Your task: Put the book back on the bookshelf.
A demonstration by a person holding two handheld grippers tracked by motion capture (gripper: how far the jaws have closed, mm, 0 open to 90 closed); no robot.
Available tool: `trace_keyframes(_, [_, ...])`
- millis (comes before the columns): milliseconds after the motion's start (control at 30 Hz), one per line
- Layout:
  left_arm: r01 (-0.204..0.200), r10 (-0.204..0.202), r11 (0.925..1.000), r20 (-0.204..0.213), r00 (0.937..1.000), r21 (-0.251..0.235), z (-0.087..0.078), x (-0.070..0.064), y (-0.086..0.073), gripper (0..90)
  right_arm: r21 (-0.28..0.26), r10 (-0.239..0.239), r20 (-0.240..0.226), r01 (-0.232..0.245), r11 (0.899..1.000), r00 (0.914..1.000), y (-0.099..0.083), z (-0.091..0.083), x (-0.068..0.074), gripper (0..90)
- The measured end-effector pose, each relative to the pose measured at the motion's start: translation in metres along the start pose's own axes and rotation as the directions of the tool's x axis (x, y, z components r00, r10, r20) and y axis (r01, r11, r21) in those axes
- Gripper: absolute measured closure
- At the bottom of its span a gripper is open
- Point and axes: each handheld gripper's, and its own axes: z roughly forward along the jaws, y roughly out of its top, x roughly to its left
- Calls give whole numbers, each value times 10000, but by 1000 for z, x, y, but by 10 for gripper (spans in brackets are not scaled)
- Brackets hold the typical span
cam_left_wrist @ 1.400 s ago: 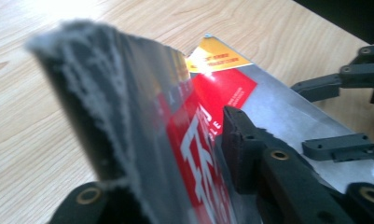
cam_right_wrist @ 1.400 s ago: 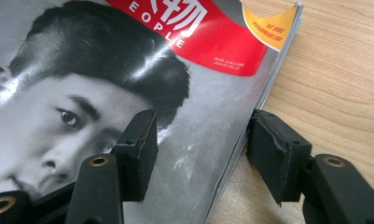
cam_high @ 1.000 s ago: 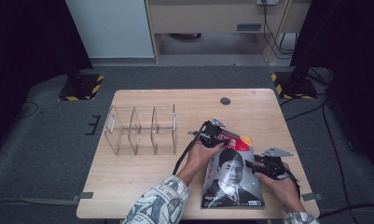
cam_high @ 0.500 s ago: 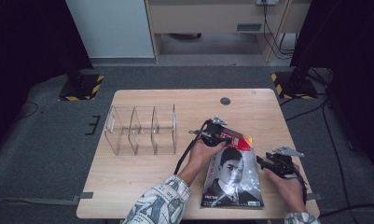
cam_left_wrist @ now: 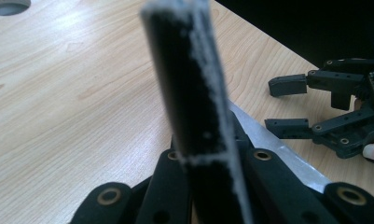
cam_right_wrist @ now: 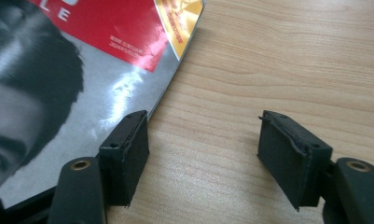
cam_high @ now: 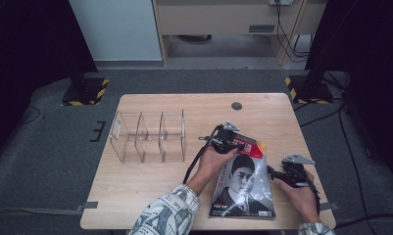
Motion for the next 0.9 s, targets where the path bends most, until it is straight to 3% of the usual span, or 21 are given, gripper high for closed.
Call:
trace_keyframes(200, [-65,65,10000,-10,10000,-53,-4,-2,3,852,118,-273,159,271,9996,9995,0,1,3,296])
trace_keyframes(500, [-198,200,9993,76,9998,-324,-14,-9,12,861,149,-233,192,230,9996,9995,1,1,3,283])
trace_keyframes(900, [-294,277,9978,-300,9992,-589,-31,-10,25,863,147,-237,216,234,9996,9995,0,2,3,279])
